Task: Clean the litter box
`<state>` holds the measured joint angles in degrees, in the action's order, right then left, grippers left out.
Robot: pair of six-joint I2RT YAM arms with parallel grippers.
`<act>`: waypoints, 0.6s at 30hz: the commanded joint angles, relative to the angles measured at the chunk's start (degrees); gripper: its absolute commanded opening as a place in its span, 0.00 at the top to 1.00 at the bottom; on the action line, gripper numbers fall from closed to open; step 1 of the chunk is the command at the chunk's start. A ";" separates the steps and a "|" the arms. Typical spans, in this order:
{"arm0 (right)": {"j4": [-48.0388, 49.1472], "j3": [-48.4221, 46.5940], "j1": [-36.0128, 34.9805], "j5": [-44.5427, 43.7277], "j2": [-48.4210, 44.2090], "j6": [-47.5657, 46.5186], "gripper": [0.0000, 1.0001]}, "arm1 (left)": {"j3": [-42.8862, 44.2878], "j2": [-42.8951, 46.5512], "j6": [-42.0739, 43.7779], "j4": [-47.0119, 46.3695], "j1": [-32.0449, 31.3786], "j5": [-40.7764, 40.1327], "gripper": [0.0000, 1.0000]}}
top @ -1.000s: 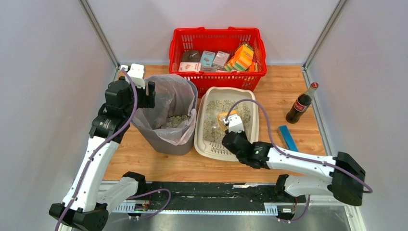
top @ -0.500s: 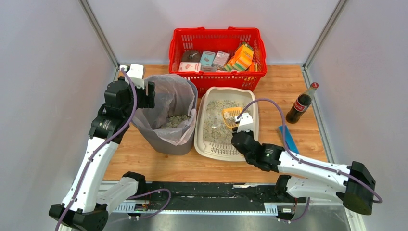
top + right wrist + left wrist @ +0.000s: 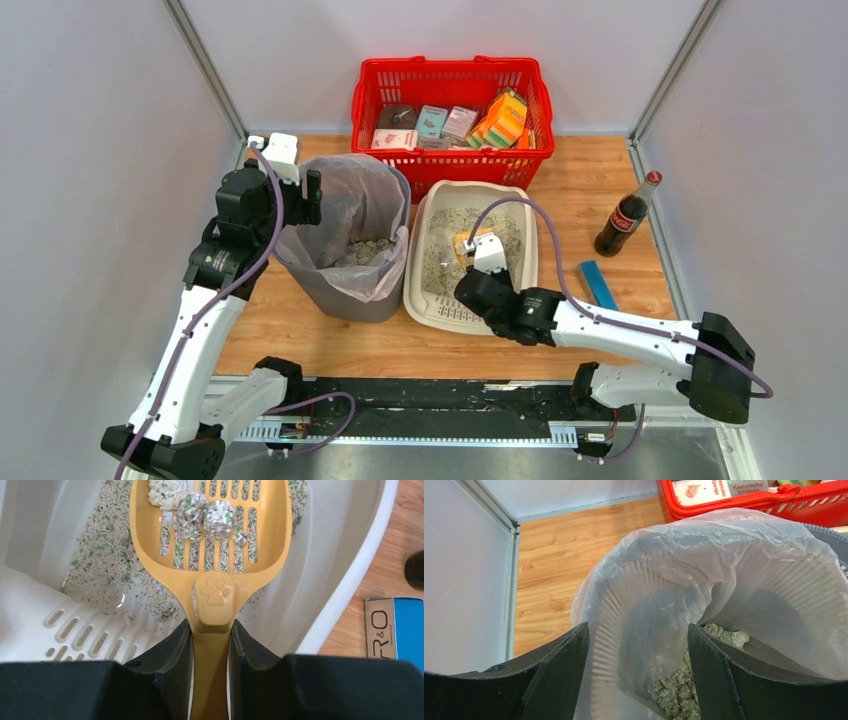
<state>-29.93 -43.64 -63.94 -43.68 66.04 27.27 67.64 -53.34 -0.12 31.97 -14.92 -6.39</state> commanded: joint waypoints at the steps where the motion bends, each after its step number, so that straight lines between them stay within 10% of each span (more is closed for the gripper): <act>1: -4.11 -0.33 3.09 -2.67 -3.70 1.48 1.00 | 0.13 1.13 -0.84 -1.55 -0.11 0.59 0.21; 5: 14.02 6.21 2.25 8.87 -6.15 1.82 1.00 | 0.22 1.40 -0.76 -1.64 -0.11 0.68 0.21; 9: -8.60 -6.36 0.13 -2.53 4.17 4.29 1.00 | 0.13 1.40 -0.67 -1.47 -0.11 -0.11 0.20; 15: 11.36 5.49 3.74 8.34 -9.00 -0.47 1.00 | 0.04 1.93 -0.76 -1.56 -0.11 0.60 0.20; 18: -4.50 -4.64 0.67 1.87 2.22 3.57 1.00 | -0.05 1.66 -0.50 -1.64 -0.11 -0.28 0.20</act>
<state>-28.23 -39.55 -60.49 -39.07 59.31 27.81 67.64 -52.53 -0.12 31.97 -14.92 -6.11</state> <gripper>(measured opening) 0.298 0.797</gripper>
